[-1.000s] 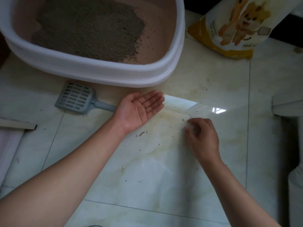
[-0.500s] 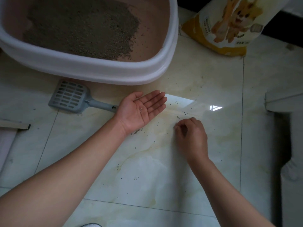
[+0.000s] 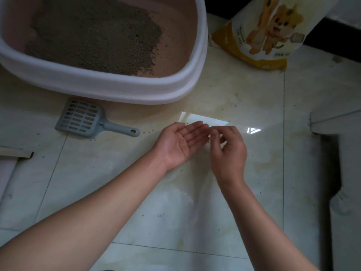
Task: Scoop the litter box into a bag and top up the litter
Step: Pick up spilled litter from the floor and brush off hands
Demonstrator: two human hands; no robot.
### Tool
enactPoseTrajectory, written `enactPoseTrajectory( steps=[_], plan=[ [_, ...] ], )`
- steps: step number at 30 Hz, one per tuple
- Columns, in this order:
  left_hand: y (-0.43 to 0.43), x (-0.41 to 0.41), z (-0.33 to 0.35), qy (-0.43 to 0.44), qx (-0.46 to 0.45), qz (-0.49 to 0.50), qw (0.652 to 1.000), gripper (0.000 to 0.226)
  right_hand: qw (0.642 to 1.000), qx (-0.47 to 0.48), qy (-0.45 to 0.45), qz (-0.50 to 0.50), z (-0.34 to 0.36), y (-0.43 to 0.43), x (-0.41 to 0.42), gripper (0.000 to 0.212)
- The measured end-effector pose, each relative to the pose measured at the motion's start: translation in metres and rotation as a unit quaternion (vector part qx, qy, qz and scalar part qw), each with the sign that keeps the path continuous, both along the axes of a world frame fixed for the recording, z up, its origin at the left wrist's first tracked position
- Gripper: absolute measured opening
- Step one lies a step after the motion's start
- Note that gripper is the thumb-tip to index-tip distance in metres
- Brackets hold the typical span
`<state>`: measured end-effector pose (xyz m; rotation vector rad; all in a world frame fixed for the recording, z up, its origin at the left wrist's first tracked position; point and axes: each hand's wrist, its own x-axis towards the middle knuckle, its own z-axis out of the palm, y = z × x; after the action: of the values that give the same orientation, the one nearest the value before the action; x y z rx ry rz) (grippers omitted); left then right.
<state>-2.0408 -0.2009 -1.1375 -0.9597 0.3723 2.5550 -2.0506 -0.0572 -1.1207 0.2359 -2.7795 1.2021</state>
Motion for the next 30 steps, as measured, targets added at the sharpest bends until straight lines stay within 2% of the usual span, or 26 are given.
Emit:
enactPoseTrajectory(
  steps=[3, 6, 12, 17, 20, 23, 28, 30],
  plan=[
    [-0.009, -0.001, -0.001, 0.009, 0.008, 0.014, 1.000, 0.041, 0.996, 0.025, -0.069, -0.058, -0.013, 0.022, -0.007, 0.014],
    [-0.011, 0.000, 0.001, 0.015, 0.021, 0.017, 1.000, 0.043, 0.987, 0.089, -0.125, -0.041, -0.027, 0.031, -0.007, 0.017],
    [-0.014, 0.000, 0.001, 0.015, 0.040, 0.029, 0.999, 0.050, 0.986, 0.110, -0.123, -0.019, -0.032, 0.016, -0.009, 0.005],
    [-0.018, -0.001, 0.002, 0.025, 0.048, 0.034, 0.998, 0.051, 0.980, 0.158, -0.119, -0.009, -0.031, 0.010, -0.012, 0.010],
    [-0.019, -0.002, 0.001, 0.032, 0.046, 0.032, 0.998, 0.052, 0.989, 0.086, -0.121, -0.017, -0.023, 0.003, -0.010, 0.010],
    [-0.018, -0.002, -0.001, 0.035, 0.040, 0.029, 0.998, 0.052, 0.998, 0.014, -0.067, -0.006, -0.005, -0.014, 0.002, 0.015],
    [-0.004, -0.002, 0.001, 0.044, 0.047, 0.003, 0.998, 0.050, 0.997, -0.006, -0.042, 0.070, 0.003, -0.036, 0.016, 0.010],
    [-0.006, -0.003, -0.001, 0.042, 0.046, 0.012, 0.998, 0.047, 0.998, -0.037, -0.042, 0.042, -0.002, -0.034, 0.016, 0.014]
  ],
)
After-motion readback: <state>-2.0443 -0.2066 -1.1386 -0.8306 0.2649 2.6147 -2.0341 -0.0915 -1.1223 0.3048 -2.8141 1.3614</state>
